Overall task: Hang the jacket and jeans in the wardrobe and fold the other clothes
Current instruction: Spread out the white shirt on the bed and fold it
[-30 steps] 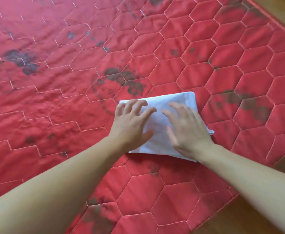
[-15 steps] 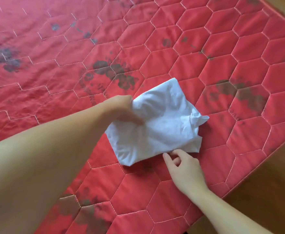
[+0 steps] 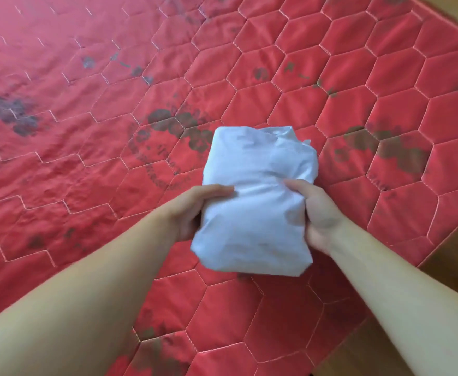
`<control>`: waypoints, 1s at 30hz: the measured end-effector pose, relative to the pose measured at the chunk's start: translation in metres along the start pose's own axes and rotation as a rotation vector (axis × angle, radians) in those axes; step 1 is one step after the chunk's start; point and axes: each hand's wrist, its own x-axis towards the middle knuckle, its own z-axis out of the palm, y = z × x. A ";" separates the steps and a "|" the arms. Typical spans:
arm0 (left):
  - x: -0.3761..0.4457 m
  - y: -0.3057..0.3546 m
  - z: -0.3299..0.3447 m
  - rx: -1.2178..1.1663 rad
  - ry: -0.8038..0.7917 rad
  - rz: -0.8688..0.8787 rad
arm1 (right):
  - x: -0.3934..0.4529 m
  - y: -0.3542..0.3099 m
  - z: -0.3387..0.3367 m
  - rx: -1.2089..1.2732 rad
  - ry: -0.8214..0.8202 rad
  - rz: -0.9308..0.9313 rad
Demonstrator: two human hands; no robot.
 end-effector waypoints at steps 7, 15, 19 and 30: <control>-0.001 -0.043 0.017 -0.078 0.070 -0.038 | 0.012 -0.001 -0.008 -0.785 0.555 -0.271; -0.007 -0.050 0.004 -0.175 0.001 -0.005 | 0.037 -0.017 0.016 -0.351 -0.013 -0.085; -0.004 -0.053 0.005 -0.237 0.111 0.008 | 0.039 -0.015 0.011 -0.427 -0.067 0.100; -0.037 0.001 0.017 -0.214 0.479 0.255 | -0.005 -0.053 0.054 -0.379 0.232 -0.120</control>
